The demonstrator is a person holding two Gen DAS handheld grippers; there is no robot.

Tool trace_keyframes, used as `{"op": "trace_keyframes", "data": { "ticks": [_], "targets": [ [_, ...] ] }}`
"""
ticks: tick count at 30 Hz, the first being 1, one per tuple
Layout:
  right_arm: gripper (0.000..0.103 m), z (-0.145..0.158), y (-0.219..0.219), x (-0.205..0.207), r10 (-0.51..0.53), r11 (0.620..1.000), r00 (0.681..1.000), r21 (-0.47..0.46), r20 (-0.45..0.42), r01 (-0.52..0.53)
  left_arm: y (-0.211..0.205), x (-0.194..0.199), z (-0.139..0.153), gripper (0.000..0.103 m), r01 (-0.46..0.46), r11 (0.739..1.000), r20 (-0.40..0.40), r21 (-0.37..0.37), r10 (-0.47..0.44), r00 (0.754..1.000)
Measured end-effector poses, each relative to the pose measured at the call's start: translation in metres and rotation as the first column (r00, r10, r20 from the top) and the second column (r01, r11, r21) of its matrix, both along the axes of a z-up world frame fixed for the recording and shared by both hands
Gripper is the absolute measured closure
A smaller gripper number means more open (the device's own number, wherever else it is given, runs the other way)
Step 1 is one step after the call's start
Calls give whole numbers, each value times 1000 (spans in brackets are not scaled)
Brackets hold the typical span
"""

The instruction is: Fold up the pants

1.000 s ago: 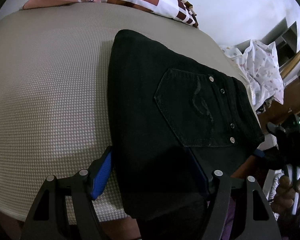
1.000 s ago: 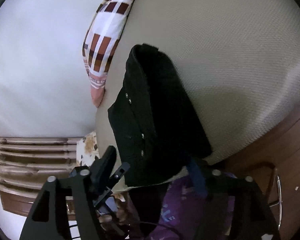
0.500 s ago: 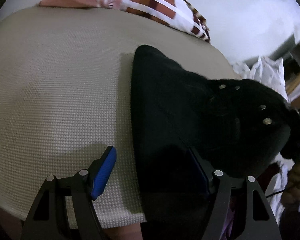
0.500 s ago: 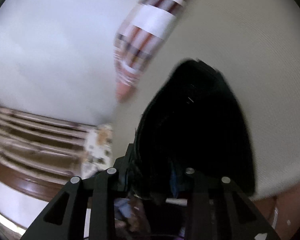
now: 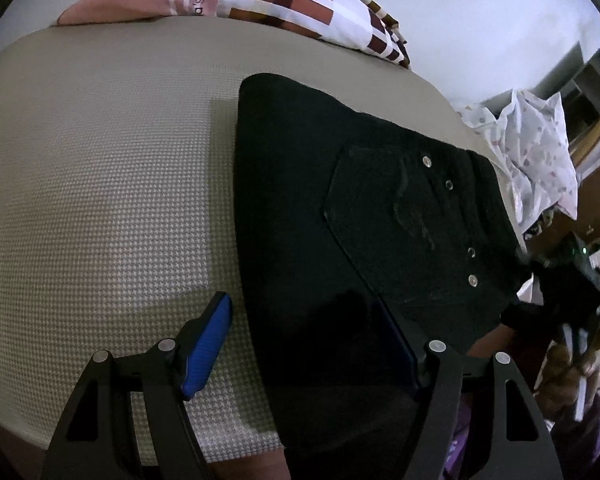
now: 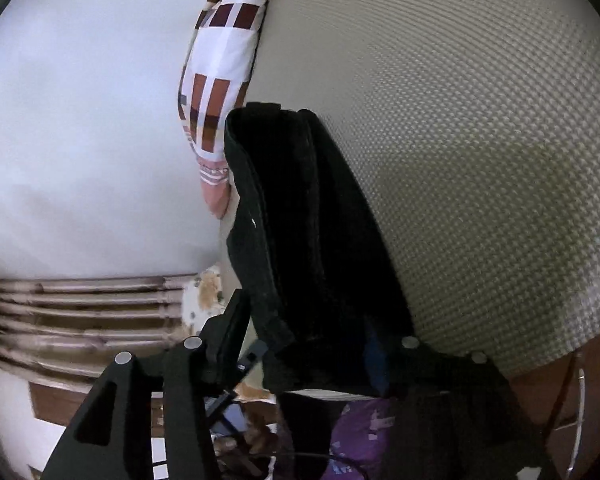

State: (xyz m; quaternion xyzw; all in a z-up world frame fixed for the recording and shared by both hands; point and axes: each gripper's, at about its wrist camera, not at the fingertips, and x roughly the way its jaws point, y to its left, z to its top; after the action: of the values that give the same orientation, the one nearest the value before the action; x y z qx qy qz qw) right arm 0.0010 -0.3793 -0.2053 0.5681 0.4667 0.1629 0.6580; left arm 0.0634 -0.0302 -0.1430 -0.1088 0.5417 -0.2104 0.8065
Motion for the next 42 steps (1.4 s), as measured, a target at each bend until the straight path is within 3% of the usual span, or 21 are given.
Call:
{"op": "trace_keyframes", "data": {
  "ticks": [1, 3, 8, 11, 13, 15, 17, 21, 28, 30, 34, 38, 40, 42],
  "targets": [
    [70, 0, 2, -3, 9, 1000, 1000, -26, -13, -9, 2, 1, 0, 31, -4, 1000, -4, -8, 4, 1000],
    [74, -3, 2, -8, -3, 1000, 999, -8, -34, 3, 4, 0, 1, 31, -9, 1000, -7, -13, 9, 1000],
    [76, 5, 5, -25, -37, 996, 999, 79, -16, 38, 10, 1, 4, 30, -20, 1000, 0, -14, 20, 1000],
    [79, -15, 1, -27, -29, 999, 998, 35, -63, 31, 7, 2, 0, 30, -6, 1000, -1, 2, 6, 1000],
    [75, -28, -5, -28, -50, 989, 995, 134, -81, 60, 3, 2, -4, 30, 6, 1000, -2, 17, -6, 1000],
    [67, -17, -6, -25, -32, 994, 998, 99, -55, 37, 2, 0, -3, 30, 7, 1000, 9, 20, -7, 1000],
    [65, -7, -5, -25, -23, 997, 999, 74, -27, 25, 2, 0, -2, 30, 10, 1000, 6, 13, -10, 1000],
    [74, -2, 2, -16, -7, 1000, 1000, 5, -21, 7, 5, -1, 3, 30, -2, 1000, 31, 7, 1, 1000],
    [76, -9, -1, -17, 2, 1000, 1000, 1, -10, -2, 5, -5, 13, 30, -23, 995, 111, 99, 12, 994],
    [71, -8, -3, -18, 3, 1000, 1000, 11, -4, -3, 6, -4, 16, 30, -32, 991, 137, 130, 14, 990],
    [61, 18, 0, -17, 19, 993, 998, -116, 54, -13, 4, -4, 19, 30, -48, 979, 187, 197, 10, 982],
    [48, 63, 6, -18, 44, 890, 987, -455, 155, 32, -1, -5, 19, 30, -46, 965, 217, 257, -12, 976],
    [38, 74, 11, -19, 60, 846, 980, -531, 187, 50, -3, -7, 19, 30, -44, 961, 223, 272, -18, 975],
    [35, 75, 13, -17, 71, 827, 980, -560, 187, 47, -6, -7, 18, 30, -42, 957, 220, 287, -24, 975]
  ]
}}
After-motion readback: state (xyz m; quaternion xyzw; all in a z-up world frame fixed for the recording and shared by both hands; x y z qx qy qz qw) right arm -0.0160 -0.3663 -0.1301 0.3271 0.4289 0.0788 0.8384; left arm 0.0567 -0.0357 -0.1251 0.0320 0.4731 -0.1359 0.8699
